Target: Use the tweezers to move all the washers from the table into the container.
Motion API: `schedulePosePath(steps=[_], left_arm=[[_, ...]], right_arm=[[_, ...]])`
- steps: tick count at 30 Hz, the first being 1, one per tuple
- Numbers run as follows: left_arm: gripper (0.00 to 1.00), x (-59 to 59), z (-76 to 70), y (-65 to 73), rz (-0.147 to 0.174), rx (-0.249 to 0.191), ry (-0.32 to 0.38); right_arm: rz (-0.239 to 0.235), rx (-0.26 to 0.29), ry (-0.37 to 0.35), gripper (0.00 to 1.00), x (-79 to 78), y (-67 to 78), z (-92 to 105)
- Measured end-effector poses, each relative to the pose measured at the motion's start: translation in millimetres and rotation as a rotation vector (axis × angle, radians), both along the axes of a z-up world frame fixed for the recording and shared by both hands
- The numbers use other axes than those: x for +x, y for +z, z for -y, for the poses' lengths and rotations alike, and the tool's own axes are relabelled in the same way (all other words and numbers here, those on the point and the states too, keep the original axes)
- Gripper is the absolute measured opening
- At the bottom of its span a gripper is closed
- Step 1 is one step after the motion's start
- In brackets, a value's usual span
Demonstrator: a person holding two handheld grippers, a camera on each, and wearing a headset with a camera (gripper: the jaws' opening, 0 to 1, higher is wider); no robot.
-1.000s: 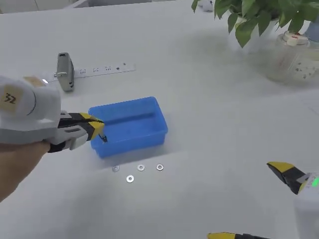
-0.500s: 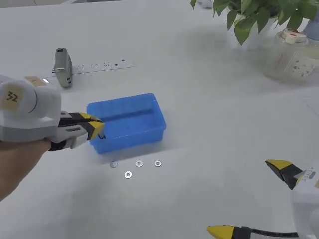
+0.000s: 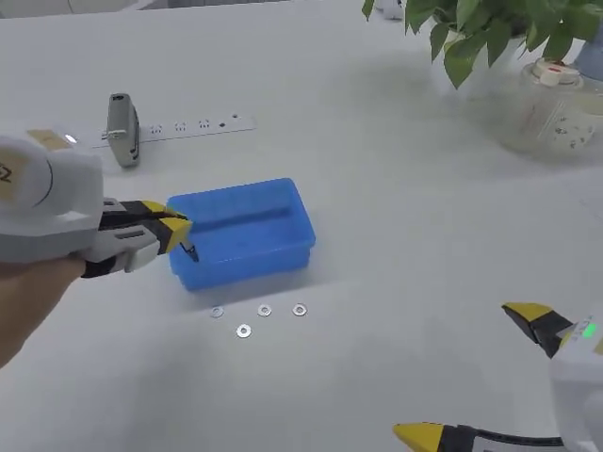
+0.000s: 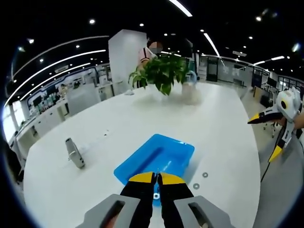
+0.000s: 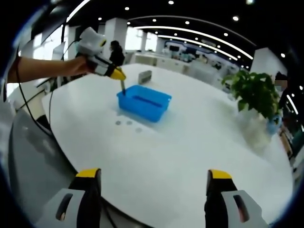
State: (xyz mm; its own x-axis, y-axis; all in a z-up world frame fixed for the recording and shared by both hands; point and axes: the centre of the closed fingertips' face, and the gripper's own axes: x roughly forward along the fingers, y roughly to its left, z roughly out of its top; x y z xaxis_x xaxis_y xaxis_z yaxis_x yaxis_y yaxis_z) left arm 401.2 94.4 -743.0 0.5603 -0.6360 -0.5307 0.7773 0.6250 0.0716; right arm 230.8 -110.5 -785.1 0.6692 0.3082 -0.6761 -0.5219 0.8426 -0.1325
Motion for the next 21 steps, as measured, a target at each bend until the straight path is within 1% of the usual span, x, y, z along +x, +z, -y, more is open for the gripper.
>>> schedulePosePath(steps=[4,6,8,10,13,17,18,21], left_arm=[[0.0,-4.0,0.2,13.2,0.022,-0.016,0.003],[0.0,-6.9,1.5,20.0,0.028,-0.03,0.004],[0.0,-10.0,2.9,25.0,0.027,-0.043,0.004],[0.0,-15.0,5.4,31.6,0.034,-0.056,0.001],[0.0,-20.7,8.5,36.0,0.038,-0.06,-0.009],[0.0,-31.2,12.9,39.2,0.029,-0.07,-0.019],[0.0,-34.7,14.0,39.1,0.021,-0.078,-0.018],[0.0,-43.0,16.6,36.7,0.012,-0.084,-0.017]], right_arm=[[0.005,-0.001,-0.002,0.9,0.2,1.0,0.2],[0.007,0.0,-0.003,0.9,0.3,1.6,0.2],[0.009,0.001,-0.006,0.9,0.6,2.0,0.5],[0.01,0.006,-0.008,0.9,0.7,2.6,0.3],[0.012,0.012,-0.011,0.91,1.0,3.3,0.7],[0.016,0.016,-0.014,0.91,1.2,4.1,0.8],[0.017,0.016,-0.013,0.91,1.2,4.1,0.7],[0.019,0.013,-0.013,0.91,1.4,4.1,0.9]])
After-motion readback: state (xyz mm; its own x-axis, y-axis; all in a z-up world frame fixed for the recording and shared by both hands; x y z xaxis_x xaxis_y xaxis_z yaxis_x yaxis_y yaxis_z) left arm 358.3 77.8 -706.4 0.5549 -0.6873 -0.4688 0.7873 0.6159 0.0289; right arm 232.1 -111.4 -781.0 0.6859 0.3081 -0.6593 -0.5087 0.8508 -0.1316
